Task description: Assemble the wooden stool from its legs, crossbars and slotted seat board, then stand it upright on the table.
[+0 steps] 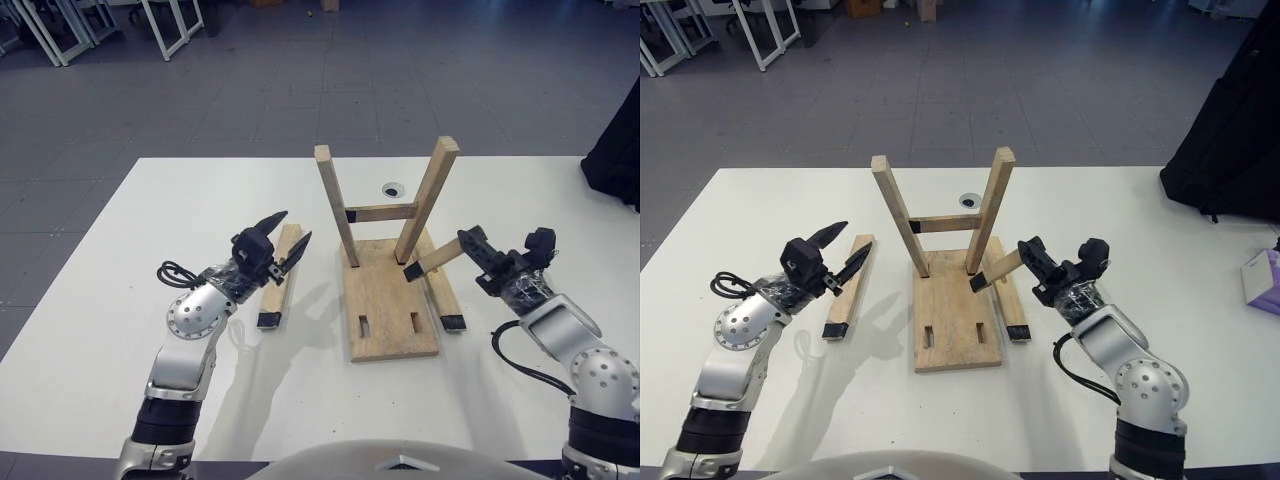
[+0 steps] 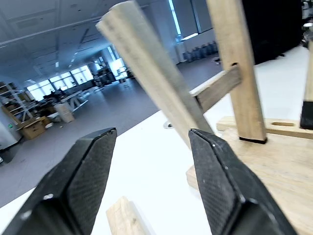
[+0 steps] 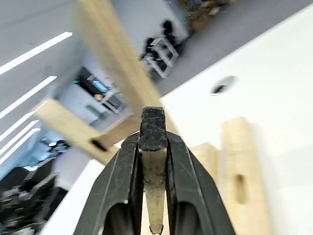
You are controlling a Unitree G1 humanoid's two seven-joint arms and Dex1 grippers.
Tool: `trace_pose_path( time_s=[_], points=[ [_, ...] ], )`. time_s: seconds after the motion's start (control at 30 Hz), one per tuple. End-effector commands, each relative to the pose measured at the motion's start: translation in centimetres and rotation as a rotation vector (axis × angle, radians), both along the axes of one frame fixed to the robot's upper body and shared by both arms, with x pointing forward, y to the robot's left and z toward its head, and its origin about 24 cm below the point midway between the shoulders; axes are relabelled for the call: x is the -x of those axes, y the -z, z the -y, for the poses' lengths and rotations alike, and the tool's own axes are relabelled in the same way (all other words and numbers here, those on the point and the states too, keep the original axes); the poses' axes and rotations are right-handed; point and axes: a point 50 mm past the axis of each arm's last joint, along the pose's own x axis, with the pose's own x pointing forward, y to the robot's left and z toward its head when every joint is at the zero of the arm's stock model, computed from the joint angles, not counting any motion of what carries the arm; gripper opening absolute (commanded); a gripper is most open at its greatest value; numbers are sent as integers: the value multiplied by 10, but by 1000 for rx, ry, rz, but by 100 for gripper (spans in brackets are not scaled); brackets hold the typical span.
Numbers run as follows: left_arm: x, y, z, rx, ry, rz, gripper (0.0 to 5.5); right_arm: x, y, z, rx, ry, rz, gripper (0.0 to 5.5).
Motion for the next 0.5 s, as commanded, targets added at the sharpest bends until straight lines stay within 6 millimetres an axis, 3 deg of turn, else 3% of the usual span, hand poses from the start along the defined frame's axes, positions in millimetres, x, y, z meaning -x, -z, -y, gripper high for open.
trace_pose_path(
  time_s=[0.03,0.3,0.5],
  points=[
    [-3,6,-7,9,-46,-16,269,-13,-1,-6,114,100,14,42],
    [-2,11,-10,5,-67,-23,269,-20,-6,-2,162,186,54,42],
    [-1,14,-8,0,-64,-29,269,-17,6,-3,215,157,1,42]
  ],
)
